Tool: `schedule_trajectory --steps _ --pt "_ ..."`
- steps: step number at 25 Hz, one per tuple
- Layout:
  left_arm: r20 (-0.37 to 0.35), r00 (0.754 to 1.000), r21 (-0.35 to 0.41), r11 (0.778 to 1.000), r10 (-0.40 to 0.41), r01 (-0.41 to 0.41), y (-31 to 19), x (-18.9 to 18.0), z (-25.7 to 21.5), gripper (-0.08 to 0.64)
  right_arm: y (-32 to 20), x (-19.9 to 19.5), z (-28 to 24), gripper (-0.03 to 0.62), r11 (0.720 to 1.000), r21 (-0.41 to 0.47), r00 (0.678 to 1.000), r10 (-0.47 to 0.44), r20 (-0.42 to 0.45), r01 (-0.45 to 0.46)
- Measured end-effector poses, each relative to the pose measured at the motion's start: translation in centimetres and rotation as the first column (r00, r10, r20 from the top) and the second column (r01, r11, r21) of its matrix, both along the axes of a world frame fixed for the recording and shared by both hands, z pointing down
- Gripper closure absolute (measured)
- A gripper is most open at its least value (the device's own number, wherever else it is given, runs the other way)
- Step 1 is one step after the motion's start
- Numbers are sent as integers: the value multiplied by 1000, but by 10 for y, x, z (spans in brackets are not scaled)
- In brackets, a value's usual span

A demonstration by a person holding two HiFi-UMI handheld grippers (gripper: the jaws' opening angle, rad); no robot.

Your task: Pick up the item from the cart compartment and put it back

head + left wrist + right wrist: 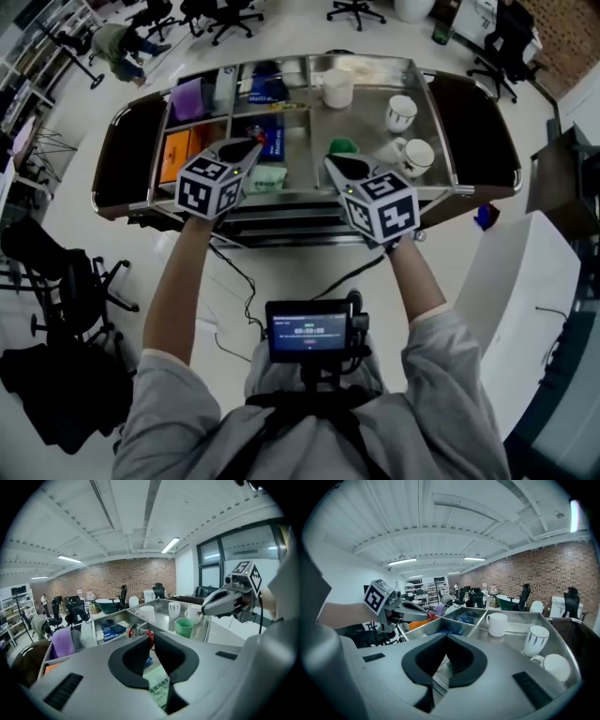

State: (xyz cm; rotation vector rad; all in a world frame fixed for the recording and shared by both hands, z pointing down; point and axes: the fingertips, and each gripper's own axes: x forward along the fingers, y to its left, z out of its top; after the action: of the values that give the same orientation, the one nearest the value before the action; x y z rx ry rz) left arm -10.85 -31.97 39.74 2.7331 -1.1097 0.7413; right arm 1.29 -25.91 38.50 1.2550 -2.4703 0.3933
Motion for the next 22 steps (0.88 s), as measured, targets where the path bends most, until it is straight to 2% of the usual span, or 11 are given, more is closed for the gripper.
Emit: schedule_trajectory --steps 5,12,18,22 --pt "-101 992 31 996 -79 82 35 -26 -18 523 14 4 2 583 1000 17 1000 -16 3 16" --pt "-204 961 56 978 -187 202 85 -62 -25 523 38 14 6 583 999 42 1000 -19 22 18" --pt "-257 928 27 958 -271 287 119 -90 -16 523 59 20 20 583 1000 28 999 -5 45 4" --pt "-266 915 12 948 -305 319 135 -101 -9 522 68 27 26 583 1000 18 998 19 65 -21"
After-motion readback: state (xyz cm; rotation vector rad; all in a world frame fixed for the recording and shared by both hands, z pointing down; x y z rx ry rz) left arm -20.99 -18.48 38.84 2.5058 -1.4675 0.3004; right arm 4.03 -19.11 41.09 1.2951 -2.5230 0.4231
